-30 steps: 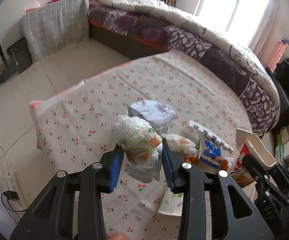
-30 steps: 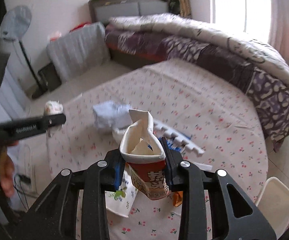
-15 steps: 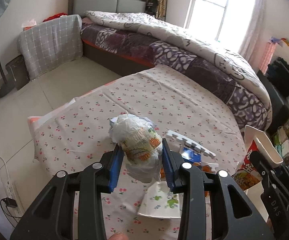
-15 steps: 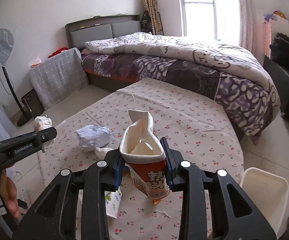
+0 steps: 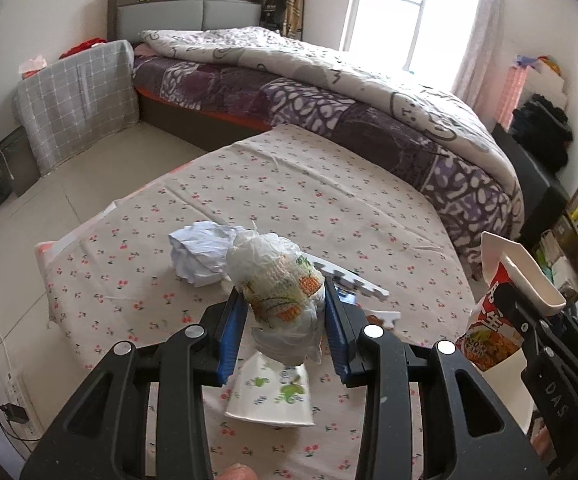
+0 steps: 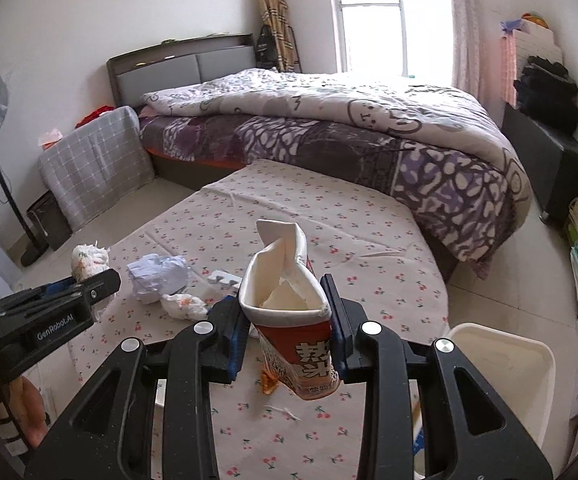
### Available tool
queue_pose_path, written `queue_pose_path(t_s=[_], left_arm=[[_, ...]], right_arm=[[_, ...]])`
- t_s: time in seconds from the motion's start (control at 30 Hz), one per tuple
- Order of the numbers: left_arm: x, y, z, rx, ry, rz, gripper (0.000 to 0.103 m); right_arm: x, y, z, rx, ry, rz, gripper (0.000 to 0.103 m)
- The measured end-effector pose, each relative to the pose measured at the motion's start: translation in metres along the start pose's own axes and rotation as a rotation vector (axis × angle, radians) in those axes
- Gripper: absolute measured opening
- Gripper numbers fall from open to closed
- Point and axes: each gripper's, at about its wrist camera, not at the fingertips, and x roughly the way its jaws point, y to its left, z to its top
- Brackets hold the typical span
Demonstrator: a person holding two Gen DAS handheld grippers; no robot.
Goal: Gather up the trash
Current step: 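Lift the diaper and the red-white paper cup and carry them toward the bin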
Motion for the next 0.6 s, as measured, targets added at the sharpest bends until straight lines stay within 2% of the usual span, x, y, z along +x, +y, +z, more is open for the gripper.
queue_pose_path(t_s=[0.6], left_arm=[[0.005, -0.076, -0.019, 0.104, 0.018, -0.071, 0.037]], right_arm=[[-0.018, -0.083, -0.004, 0.153, 0.04, -0.141, 0.032]])
